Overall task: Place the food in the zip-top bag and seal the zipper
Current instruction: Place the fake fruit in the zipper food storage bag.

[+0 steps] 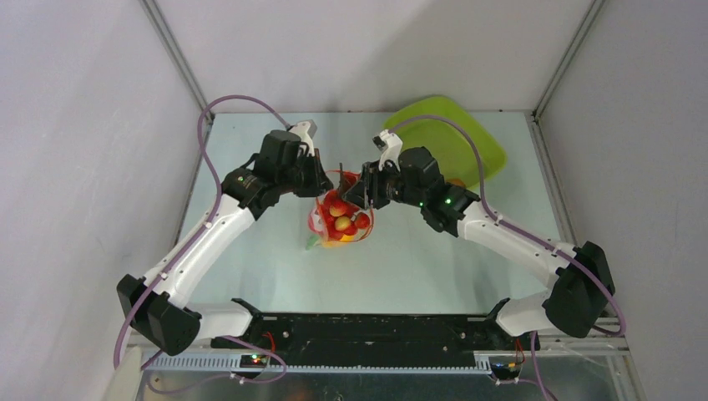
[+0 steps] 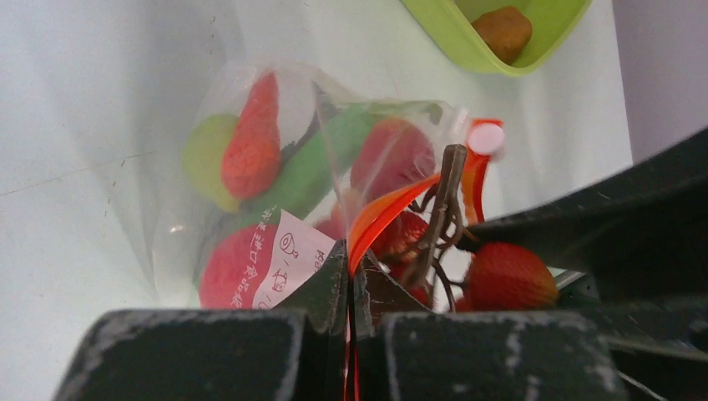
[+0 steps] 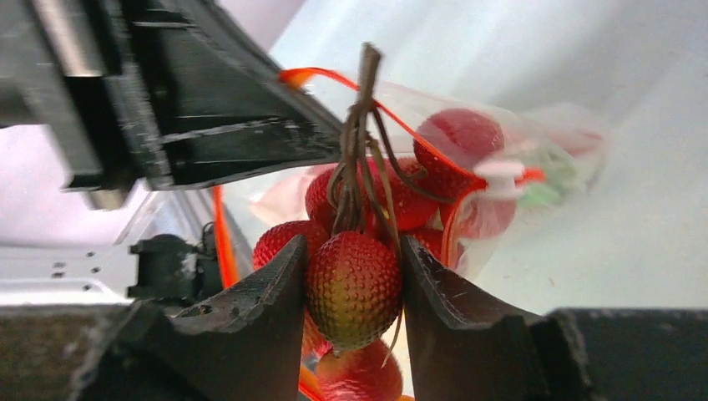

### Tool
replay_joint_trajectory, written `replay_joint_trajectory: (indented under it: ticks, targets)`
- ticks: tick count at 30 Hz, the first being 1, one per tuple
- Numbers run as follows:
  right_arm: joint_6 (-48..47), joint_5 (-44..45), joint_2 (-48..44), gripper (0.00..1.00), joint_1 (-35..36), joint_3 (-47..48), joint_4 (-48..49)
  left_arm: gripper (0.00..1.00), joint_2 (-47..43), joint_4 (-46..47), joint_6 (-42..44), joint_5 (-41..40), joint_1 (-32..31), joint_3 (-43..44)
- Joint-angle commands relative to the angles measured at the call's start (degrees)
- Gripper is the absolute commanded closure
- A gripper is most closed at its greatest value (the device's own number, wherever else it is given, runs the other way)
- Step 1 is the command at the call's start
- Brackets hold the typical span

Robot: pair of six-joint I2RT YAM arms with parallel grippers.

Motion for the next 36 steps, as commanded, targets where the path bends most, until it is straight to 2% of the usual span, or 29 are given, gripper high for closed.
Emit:
replay_joint_trajectory:
  ticks: [1,4,8,15,19,21,22,25,27,30,32,33,34,35,36]
  targets:
    - [-1.0,10.4,0.7,1.0,1.1,0.5,-0.1,0.96,-2.0,3.1,-0.9,3.2,0.2,-0.4]
    - [-0.6,18.2,1.3,1.0,2.4,0.5,-0.7,0.96,-2.2,3.2,-0.7,4.0,0.1,-0.4]
    - [-1.3,23.1,1.9,1.0,4.1,0.6,-0.3,0.96,-2.3,3.4,-0.7,4.6,0.0,-0.4]
    - [-1.7,20.5,8.7,1.0,7.0,0.6,1.9,0.95,-2.6,3.7,-1.0,5.5,0.0,-0.5]
    - [0.7,23.7,13.0,1.0,7.9,1.6,-1.6,0.95,-3.3,3.9,-0.8,5.2,-0.1,-0.6]
    - [1.4,24.1,14.0,0.97,8.0,2.2,-3.4,0.95,-3.5,3.9,-0.8,4.9,-0.1,-0.6]
    - [1.7,24.1,13.9,0.92,8.1,2.2,-3.7,0.95,-3.6,3.9,-0.7,4.7,-0.2,-0.7]
    - [0.8,23.9,12.4,0.87,8.1,2.4,-4.6,0.95,-3.7,3.7,-0.6,4.2,-0.1,-0.6]
    - [-0.2,23.8,10.8,0.74,8.2,2.4,-4.9,0.95,-3.7,3.6,-0.4,4.0,-0.1,-0.6]
    - [-1.6,21.1,8.0,0.68,8.2,2.4,-5.4,0.95,-4.1,3.7,0.2,4.0,-0.1,-0.5]
    - [-2.7,18.2,6.4,0.57,7.8,2.4,-5.4,0.94,-4.5,4.0,0.9,3.5,-0.1,-0.7]
    - [-3.0,17.1,5.5,0.46,7.3,2.3,-5.5,0.94,-4.6,4.2,1.4,3.4,-0.1,-0.8]
    - [-3.3,13.5,5.2,0.41,6.9,2.3,-5.4,0.94,-4.7,4.3,1.8,3.3,-0.1,-0.8]
    - [-4.0,11.4,4.4,0.28,6.3,2.4,-5.4,0.94,-4.7,4.6,2.1,3.3,0.0,-0.7]
    - [-4.6,7.2,4.0,0.2,5.9,2.3,-5.6,0.94,-4.7,4.8,2.0,3.3,-0.1,-0.6]
